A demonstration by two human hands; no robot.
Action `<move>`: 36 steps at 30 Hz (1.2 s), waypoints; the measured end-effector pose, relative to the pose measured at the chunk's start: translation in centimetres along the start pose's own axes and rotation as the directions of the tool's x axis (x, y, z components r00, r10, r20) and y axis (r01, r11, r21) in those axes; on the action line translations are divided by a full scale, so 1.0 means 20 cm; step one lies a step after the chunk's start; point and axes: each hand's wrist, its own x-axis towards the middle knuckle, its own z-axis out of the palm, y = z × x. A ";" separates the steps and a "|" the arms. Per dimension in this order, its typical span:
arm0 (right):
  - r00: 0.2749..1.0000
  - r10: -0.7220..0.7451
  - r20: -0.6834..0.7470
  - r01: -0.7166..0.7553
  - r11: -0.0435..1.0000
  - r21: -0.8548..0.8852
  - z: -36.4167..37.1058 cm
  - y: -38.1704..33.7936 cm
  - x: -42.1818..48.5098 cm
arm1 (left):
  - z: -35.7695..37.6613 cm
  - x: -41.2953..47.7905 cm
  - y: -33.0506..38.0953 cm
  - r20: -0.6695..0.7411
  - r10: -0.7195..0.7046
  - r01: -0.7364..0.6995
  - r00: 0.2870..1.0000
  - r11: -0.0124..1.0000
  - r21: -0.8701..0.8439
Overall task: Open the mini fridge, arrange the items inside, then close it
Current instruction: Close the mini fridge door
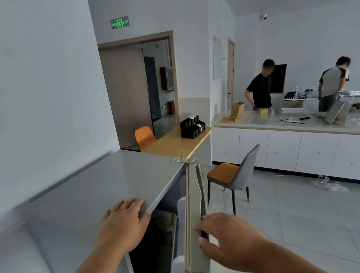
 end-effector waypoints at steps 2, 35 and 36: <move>1.000 -0.017 0.002 0.017 1.000 0.004 0.02 -0.04 0.04 | 0.00 0.00 0.00 0.002 -0.002 0.002 1.000 1.000 -0.011; 0.992 -0.105 -0.063 0.106 0.994 0.016 0.28 -0.33 0.41 | -0.02 0.00 -0.03 -0.004 -0.007 0.006 1.000 0.990 -0.141; 0.991 -0.112 -0.068 0.113 0.993 0.012 0.28 -0.33 0.41 | -0.02 0.00 -0.03 -0.003 -0.006 0.006 1.000 0.990 -0.139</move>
